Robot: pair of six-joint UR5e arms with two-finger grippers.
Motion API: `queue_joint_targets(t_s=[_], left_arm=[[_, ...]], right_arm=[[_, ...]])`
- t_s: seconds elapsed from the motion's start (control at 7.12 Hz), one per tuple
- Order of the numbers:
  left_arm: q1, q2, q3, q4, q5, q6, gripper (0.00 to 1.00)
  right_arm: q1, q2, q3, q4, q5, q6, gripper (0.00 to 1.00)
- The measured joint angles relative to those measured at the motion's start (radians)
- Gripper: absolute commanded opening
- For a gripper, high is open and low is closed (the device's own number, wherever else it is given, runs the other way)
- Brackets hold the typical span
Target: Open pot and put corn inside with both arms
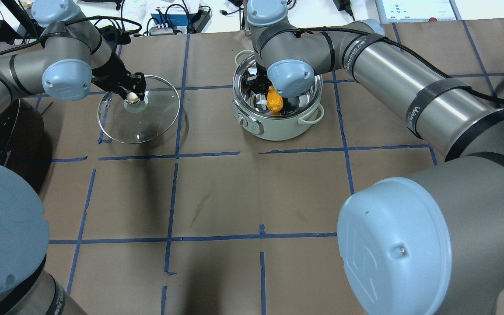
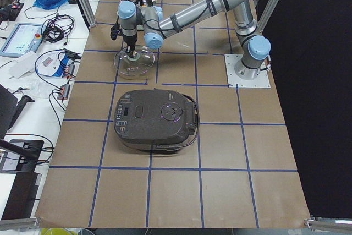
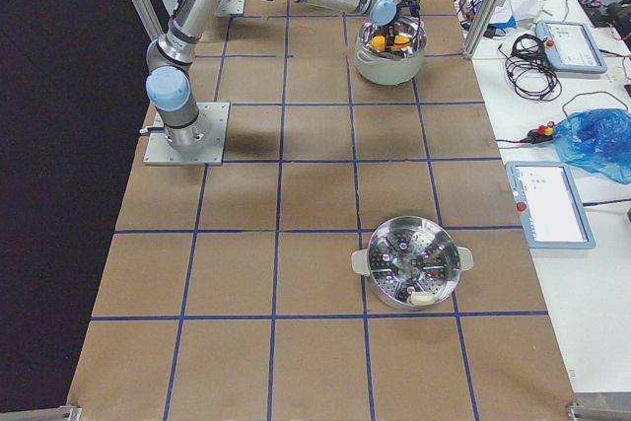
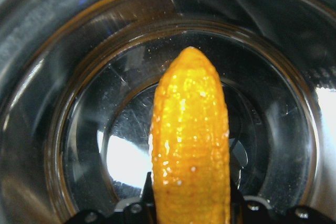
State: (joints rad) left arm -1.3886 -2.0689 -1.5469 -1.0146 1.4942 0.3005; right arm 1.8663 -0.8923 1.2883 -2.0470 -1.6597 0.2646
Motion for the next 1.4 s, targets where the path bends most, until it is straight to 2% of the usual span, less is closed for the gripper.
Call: queue_joint_targets(t_s=[0.14, 0.28, 0.56, 0.84, 1.12, 1.4], left_arm=[[0.002, -0.006, -0.005, 0.015, -0.011, 0.008, 0.34], [0.003, -0.013, -0.008, 0.040, -0.022, 0.015, 0.99], [0.003, -0.025, -0.009, 0.064, -0.025, 0.036, 1.00], [0.002, -0.013, 0.003, 0.027, -0.015, 0.033, 1.00], [-0.028, 0.076, 0.029, -0.135, 0.009, -0.054, 1.00], [-0.108, 0.217, 0.037, -0.288, 0.044, -0.115, 1.00]], right_arm=[[0.000, -0.003, 0.007, 0.000, 0.003, -0.001, 1.00], [-0.001, -0.018, 0.010, 0.004, 0.004, -0.003, 1.00], [-0.006, -0.124, 0.019, 0.057, 0.004, -0.005, 1.00], [-0.044, -0.281, 0.027, 0.219, 0.005, -0.006, 0.96], [-0.159, -0.464, 0.077, 0.445, 0.008, -0.071, 0.94], [-0.242, -0.626, 0.200, 0.507, 0.020, -0.158, 0.94]])
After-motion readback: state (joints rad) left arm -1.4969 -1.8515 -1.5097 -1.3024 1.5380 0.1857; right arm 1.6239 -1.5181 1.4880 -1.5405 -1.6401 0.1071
